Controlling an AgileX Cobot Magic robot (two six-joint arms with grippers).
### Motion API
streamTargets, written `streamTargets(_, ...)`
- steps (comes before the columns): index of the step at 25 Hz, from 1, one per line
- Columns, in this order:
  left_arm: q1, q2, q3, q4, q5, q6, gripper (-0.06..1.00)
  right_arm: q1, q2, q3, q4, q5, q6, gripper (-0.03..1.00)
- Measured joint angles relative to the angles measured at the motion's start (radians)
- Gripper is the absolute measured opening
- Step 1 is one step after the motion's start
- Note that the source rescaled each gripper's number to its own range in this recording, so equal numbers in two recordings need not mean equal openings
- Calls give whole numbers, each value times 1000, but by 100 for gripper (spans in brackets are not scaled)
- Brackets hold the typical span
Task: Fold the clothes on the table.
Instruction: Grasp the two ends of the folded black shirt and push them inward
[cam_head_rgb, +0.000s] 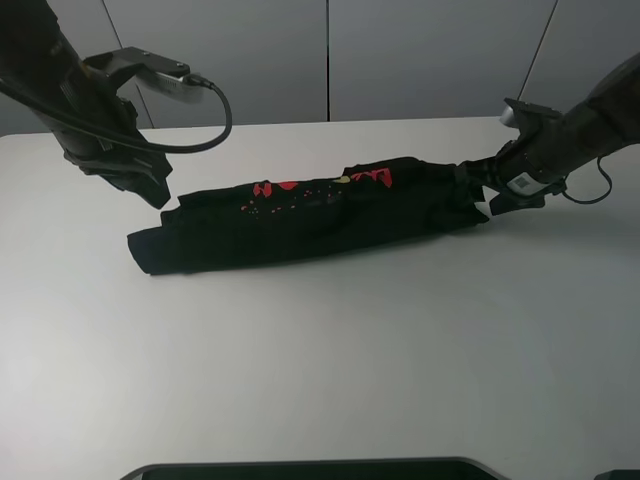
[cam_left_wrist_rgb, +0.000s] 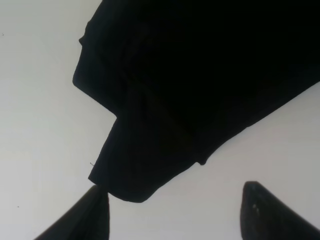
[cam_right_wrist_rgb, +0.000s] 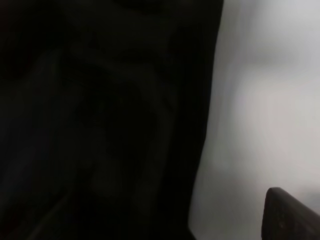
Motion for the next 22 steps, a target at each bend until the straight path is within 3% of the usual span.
streamTargets(10,0,0,0,0,-7,0,73,33,59,-38,128,79,-96,79)
streamTargets(12,0,0,0,0,-17,0,73,47,63,-38,132,79,-112,69)
streamTargets(14,0,0,0,0,-24,0,73,52,71,-38,138,83,-121,52)
streamTargets(17,0,0,0,0,-26,0,73,56,82,-38,120,90,-123,16)
streamTargets(18,0,0,0,0,-26,0,73,56,82,-38,109,90,-123,10)
streamTargets(22,0,0,0,0,-6,0,73,62,76,-52,-15,88,-3,10)
